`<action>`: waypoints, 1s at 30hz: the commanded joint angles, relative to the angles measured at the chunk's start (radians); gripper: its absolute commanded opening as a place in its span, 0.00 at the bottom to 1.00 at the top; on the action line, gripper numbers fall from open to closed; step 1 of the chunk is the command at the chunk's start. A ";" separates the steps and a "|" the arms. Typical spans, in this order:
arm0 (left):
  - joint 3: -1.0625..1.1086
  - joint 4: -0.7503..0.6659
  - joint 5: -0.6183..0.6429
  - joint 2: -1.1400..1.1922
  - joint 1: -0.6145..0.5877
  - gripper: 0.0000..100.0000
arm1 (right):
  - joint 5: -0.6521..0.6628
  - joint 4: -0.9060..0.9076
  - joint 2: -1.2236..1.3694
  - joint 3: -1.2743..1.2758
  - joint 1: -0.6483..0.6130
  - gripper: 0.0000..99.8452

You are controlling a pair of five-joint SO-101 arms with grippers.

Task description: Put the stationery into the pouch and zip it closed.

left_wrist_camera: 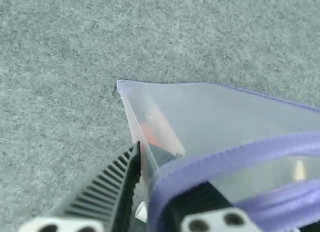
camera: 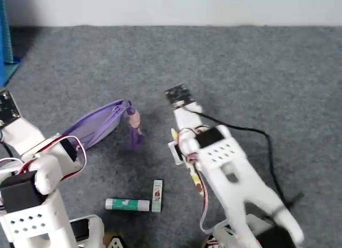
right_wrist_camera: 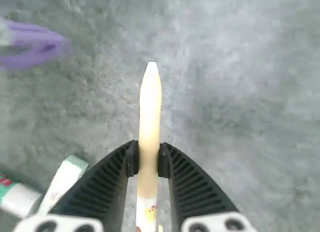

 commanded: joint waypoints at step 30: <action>-0.008 0.000 -0.012 -0.003 0.005 0.01 | -0.011 -0.730 -0.651 -0.021 -0.487 0.01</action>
